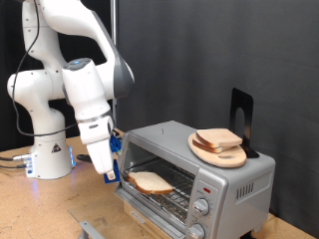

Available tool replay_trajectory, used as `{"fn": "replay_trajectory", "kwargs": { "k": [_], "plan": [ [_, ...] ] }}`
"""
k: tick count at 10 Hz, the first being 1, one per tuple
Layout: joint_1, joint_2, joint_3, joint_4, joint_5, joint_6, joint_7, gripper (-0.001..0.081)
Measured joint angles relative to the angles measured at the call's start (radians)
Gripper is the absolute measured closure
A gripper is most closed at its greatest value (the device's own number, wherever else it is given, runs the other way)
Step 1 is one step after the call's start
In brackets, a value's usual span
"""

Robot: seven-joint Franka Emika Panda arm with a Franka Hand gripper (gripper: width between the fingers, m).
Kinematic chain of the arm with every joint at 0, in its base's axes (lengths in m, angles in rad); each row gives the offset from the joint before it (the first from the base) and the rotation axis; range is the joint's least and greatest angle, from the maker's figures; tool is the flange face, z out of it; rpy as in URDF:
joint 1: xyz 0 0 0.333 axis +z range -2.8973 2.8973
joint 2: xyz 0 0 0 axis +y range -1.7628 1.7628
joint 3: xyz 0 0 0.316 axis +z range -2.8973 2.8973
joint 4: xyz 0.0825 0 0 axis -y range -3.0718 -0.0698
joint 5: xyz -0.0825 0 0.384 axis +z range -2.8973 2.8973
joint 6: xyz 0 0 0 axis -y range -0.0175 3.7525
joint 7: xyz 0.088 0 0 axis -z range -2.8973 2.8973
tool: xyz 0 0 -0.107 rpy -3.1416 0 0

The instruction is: Make a piece of toast with the oven

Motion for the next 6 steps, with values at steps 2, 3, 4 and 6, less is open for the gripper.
{"fn": "replay_trajectory", "kwargs": {
  "k": [2,3,4,6],
  "plan": [
    [-0.01,0.004,-0.003,0.001,-0.026,-0.007,-0.006,0.0353],
    [-0.022,0.004,-0.006,0.004,-0.07,-0.029,-0.003,0.0353],
    [-0.034,0.004,-0.011,0.009,-0.102,-0.049,-0.001,0.0353],
    [-0.043,0.004,-0.017,0.016,-0.111,-0.061,0.0,0.0353]
  ]
}}
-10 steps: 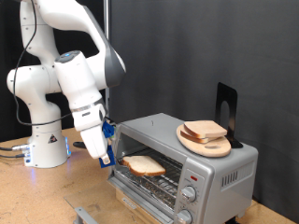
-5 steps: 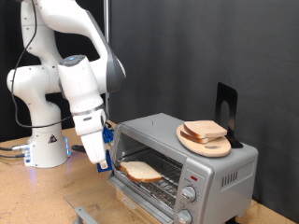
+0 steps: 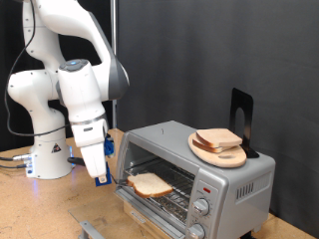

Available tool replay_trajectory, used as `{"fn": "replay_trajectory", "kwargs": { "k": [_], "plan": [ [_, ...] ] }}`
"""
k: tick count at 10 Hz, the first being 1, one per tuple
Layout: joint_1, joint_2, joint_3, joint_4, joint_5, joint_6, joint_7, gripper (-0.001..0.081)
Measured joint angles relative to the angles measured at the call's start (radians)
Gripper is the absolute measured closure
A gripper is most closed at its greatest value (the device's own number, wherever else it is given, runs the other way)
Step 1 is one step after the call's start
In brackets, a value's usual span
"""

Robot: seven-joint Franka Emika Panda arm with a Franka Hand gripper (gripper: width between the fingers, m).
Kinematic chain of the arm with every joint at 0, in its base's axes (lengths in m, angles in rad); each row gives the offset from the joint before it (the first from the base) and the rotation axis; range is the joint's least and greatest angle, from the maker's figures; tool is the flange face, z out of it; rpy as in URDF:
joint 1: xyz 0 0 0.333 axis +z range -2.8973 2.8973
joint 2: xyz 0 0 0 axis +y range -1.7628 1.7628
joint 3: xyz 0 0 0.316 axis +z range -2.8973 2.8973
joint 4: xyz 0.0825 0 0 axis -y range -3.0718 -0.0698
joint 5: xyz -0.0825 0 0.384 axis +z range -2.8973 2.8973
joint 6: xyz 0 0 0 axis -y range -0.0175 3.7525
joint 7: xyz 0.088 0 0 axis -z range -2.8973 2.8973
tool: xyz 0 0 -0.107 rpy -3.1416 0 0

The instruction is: Make a piece of toast with the oven

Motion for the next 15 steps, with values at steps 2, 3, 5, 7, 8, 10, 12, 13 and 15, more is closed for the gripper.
{"fn": "replay_trajectory", "kwargs": {
  "k": [2,3,5,7,8,10,12,13,15],
  "plan": [
    [0.001,0.0,0.002,0.006,0.022,0.006,0.005,0.0353],
    [0.004,0.0,0.006,0.013,0.044,0.008,0.005,0.0353],
    [0.014,0.001,0.023,0.021,0.078,0.021,0.014,0.0353],
    [0.024,0.005,0.048,0.023,0.083,0.038,0.05,0.0353],
    [0.03,0.006,0.059,0.023,0.089,0.043,0.06,0.0353],
    [0.039,0.006,0.076,0.023,0.1,0.043,0.073,0.0353],
    [0.042,0.006,0.087,0.021,0.103,0.04,0.08,0.0354],
    [0.041,0.006,0.086,0.018,0.103,0.033,0.077,0.0354],
    [0.031,-0.001,0.068,0.007,0.103,-0.01,0.03,0.0354]
  ]
}}
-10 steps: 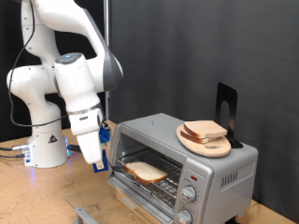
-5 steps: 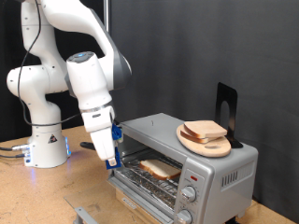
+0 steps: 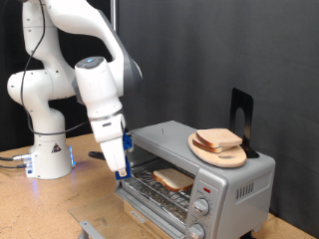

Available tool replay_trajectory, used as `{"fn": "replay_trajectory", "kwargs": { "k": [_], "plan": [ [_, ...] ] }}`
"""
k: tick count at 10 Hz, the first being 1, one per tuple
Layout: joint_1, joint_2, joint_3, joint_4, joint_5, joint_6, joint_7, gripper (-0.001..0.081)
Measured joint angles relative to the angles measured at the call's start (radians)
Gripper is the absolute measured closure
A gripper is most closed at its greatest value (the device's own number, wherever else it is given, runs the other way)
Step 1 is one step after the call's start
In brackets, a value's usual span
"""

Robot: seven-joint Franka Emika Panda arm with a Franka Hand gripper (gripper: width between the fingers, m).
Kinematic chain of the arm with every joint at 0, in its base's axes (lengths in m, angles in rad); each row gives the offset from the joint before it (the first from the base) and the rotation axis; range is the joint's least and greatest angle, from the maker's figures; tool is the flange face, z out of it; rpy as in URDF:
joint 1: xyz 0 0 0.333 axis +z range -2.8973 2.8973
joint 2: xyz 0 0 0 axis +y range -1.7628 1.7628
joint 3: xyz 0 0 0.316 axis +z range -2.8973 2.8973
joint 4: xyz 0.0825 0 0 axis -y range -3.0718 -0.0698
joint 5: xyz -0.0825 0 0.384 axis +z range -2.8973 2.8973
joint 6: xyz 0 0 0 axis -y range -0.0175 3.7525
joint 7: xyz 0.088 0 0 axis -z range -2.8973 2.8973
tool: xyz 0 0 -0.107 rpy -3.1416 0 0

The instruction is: Make a piece of toast with the oven

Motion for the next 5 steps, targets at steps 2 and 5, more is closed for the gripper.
{"fn": "replay_trajectory", "kwargs": {
  "k": [2,5],
  "plan": [
    [-0.019,-0.025,-0.042,-0.027,0.001,-0.044,-0.074,0.0354],
    [-0.03,-0.078,-0.119,-0.07,0.127,-0.069,-0.217,0.0354]
  ]
}}
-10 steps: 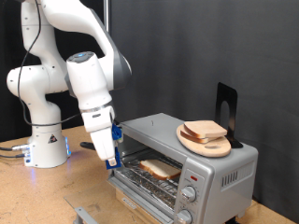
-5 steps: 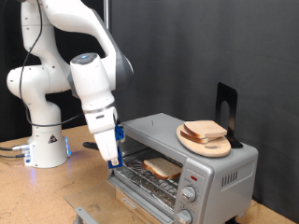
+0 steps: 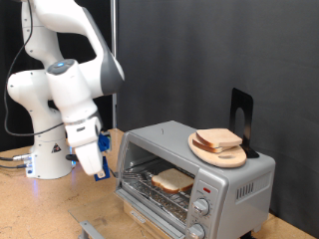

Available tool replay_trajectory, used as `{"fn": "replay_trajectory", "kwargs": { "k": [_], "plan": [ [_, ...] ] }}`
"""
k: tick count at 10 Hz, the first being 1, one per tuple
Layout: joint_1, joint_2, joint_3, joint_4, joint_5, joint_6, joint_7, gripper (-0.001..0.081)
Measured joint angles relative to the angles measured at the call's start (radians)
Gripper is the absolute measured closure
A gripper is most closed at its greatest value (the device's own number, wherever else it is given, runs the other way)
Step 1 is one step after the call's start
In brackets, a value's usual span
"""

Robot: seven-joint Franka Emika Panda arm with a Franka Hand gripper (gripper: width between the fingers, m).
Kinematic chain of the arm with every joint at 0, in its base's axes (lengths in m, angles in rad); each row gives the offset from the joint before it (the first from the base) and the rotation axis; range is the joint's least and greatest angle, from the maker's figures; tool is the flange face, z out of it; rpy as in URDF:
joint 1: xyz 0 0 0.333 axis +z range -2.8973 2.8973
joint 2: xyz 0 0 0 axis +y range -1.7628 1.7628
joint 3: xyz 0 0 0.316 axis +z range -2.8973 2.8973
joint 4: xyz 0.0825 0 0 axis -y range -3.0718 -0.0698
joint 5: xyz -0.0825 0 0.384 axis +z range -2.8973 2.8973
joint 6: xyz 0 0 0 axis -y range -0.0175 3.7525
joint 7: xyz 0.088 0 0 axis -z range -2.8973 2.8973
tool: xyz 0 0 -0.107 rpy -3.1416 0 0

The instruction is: Make a piece of toast with the oven

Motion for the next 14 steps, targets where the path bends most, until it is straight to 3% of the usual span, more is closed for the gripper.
{"fn": "replay_trajectory", "kwargs": {
  "k": [2,5,10,14],
  "plan": [
    [-0.01,-0.031,-0.037,-0.02,0.034,-0.007,-0.018,0.0354],
    [-0.014,-0.045,-0.045,-0.029,0.045,-0.018,-0.018,0.0354],
    [-0.019,-0.129,-0.147,0.012,0.137,-0.187,-0.058,0.0354],
    [-0.018,-0.225,-0.159,0.056,0.182,-0.29,-0.035,0.0356]
  ]
}}
